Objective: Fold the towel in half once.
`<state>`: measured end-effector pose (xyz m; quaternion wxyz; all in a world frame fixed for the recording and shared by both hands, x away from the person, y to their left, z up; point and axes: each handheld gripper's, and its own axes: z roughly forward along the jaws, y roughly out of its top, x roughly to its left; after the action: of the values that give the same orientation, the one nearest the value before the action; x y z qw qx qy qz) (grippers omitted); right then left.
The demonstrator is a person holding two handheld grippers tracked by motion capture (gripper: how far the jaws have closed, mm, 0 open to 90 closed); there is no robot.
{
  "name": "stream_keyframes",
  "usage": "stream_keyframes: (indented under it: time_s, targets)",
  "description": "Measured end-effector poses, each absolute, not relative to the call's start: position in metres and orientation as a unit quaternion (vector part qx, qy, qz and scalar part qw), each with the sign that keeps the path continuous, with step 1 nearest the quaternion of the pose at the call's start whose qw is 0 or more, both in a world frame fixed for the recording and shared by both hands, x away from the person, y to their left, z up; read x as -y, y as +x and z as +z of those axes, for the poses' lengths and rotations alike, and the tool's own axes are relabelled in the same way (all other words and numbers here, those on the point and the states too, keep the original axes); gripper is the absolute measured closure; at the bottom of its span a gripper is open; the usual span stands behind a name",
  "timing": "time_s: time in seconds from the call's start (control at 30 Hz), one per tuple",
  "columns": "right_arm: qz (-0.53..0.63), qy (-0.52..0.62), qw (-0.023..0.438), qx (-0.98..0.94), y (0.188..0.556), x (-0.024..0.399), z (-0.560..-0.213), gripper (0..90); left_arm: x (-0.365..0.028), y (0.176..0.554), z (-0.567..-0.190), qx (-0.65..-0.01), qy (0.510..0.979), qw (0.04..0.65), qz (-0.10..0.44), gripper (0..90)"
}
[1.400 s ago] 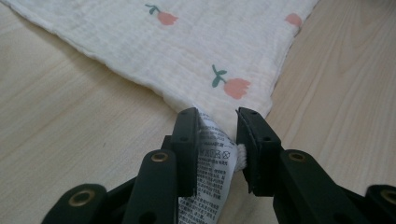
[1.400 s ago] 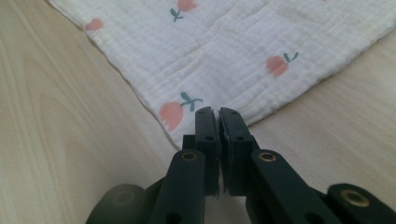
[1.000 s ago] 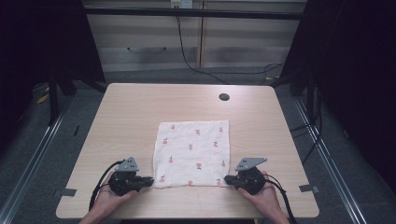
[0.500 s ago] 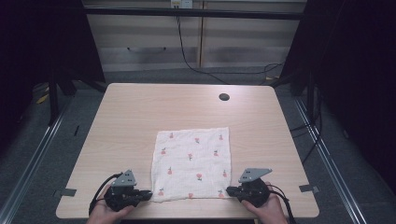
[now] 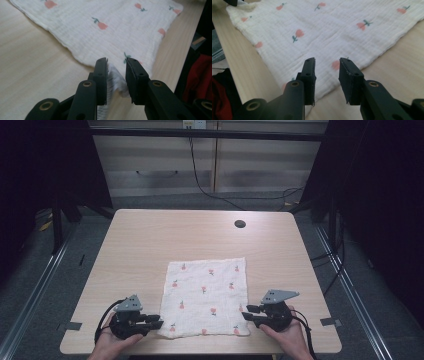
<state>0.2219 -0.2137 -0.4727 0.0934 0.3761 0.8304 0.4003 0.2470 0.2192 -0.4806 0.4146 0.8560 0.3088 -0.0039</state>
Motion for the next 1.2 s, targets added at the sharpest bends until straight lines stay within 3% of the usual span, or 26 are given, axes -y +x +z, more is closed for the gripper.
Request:
stream_keyframes:
  time_s: [0.17,0.6,0.8,0.97,1.2]
  targets:
    - [0.407,0.377,0.11,-0.825,0.236,0.214,-0.463,57.6,-0.218,0.261,-0.473,-0.33,0.844,0.422,0.017,65.2]
    - [0.408,0.39,0.123,-0.816,0.29,0.219,-0.455,56.1,-0.216,0.329,-0.457,-0.353,0.825,0.439,0.05,61.2]
    - [0.403,0.401,0.139,-0.811,0.317,0.224,-0.45,56.9,-0.216,0.35,-0.462,-0.373,0.817,0.436,0.054,58.8]
    - [0.392,0.417,0.147,-0.807,0.349,0.224,-0.449,62.7,-0.208,0.366,-0.471,-0.373,0.821,0.428,0.055,58.8]
    - [0.369,0.449,0.137,-0.802,0.394,0.232,-0.474,64.9,-0.2,0.389,-0.486,-0.391,0.825,0.402,0.061,60.2]
